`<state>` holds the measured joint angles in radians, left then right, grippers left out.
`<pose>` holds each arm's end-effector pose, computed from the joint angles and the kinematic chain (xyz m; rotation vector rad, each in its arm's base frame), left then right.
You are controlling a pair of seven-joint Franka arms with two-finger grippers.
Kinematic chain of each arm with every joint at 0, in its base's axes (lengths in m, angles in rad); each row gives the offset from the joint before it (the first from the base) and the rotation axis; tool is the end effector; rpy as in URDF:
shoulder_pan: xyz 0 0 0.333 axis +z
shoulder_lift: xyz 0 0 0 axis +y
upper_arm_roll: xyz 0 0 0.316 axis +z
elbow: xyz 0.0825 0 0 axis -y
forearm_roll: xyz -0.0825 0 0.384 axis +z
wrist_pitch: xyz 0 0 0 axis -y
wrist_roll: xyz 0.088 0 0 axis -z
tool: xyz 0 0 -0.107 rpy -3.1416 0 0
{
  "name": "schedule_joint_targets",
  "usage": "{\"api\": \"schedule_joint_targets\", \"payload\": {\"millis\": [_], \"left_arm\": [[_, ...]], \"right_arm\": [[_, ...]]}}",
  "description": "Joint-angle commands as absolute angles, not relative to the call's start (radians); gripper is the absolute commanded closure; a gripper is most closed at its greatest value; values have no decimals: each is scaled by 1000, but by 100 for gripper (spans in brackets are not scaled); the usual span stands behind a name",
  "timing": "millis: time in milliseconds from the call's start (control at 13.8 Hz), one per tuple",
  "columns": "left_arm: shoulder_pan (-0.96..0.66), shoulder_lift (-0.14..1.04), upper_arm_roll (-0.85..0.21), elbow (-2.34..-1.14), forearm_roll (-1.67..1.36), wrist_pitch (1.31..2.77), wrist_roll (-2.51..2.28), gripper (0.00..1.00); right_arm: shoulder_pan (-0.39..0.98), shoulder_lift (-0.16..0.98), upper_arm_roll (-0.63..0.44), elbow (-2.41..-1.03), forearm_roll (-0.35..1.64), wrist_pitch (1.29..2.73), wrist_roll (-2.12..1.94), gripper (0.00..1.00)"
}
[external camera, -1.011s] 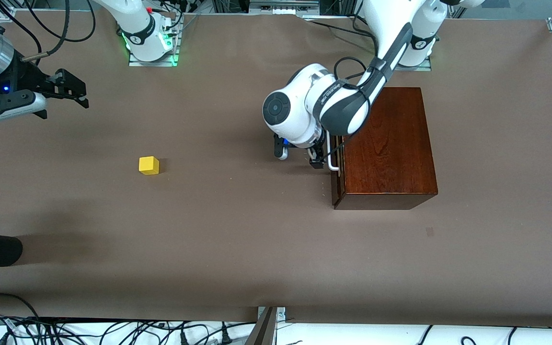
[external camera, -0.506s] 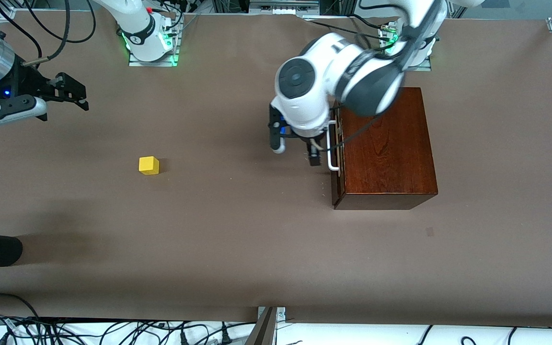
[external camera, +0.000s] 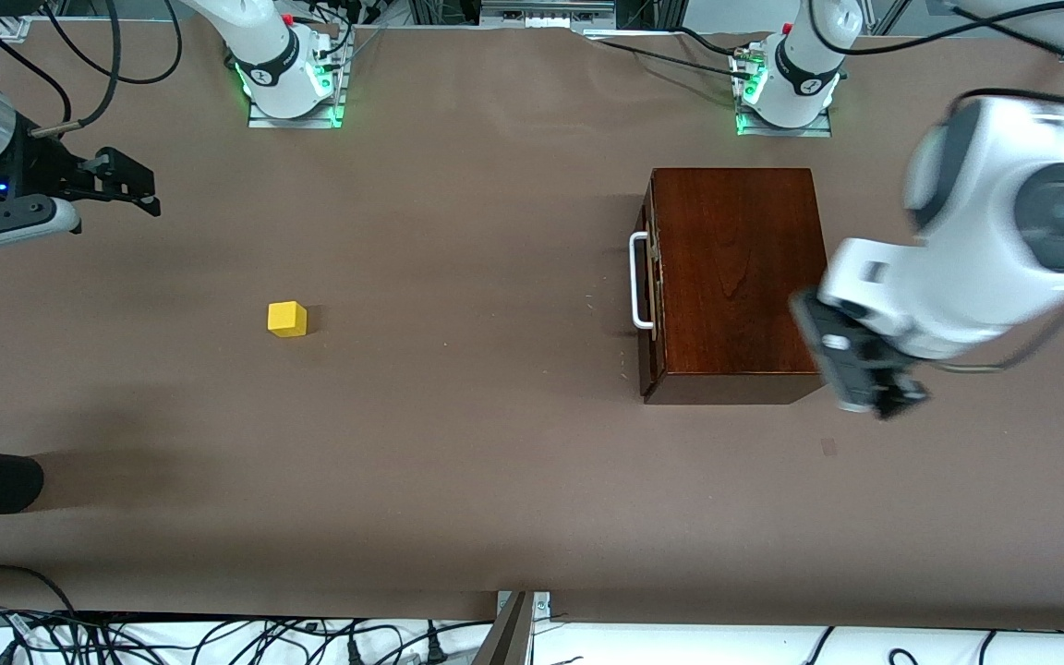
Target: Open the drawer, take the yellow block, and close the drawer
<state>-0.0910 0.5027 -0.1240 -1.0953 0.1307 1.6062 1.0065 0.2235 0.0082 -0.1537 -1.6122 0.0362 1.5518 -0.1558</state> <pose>0.6901 -0.1134 0.5379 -2.5266 1.7468 0.0265 0.5515 0.0428 0.5990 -3.0824 -0.3483 0.1039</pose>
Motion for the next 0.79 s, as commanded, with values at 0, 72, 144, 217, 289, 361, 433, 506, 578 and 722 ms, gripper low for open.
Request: {"api": "schedule_joint_targets", "payload": {"millis": [0, 72, 144, 217, 289, 361, 433, 506, 578, 722], "left_arm": [[-25, 473, -127, -1055, 51, 1592, 936, 0], [-23, 410, -120, -1115, 46, 1592, 814, 0], [-17, 340, -117, -1203, 43, 1594, 666, 0], [-17, 268, -117, -1282, 43, 1594, 500, 0], [-18, 218, -115, -1336, 41, 1594, 348, 0], [-29, 181, -110, -1379, 41, 1594, 219, 0], [-37, 146, -98, -1431, 41, 1600, 113, 0], [-38, 114, -81, -1481, 41, 1641, 51, 0], [-38, 73, -68, -1544, 40, 1693, 28, 0], [-29, -21, -52, -1678, 38, 1790, 25, 0]], "right_arm": [[102, 11, -31, -1600, 34, 1532, -167, 0], [92, 9, -20, -1600, 34, 1531, -167, 0], [95, 8, -20, -1597, 34, 1531, -166, 0], [97, 8, -18, -1595, 34, 1531, -166, 0], [97, 8, -17, -1594, 34, 1531, -166, 0], [97, 9, -17, -1595, 34, 1531, -166, 0], [97, 11, -17, -1595, 34, 1534, -166, 0], [97, 11, -18, -1595, 34, 1534, -166, 0], [97, 12, -20, -1597, 34, 1534, -166, 0], [95, 14, -23, -1598, 34, 1531, -166, 0]]}}
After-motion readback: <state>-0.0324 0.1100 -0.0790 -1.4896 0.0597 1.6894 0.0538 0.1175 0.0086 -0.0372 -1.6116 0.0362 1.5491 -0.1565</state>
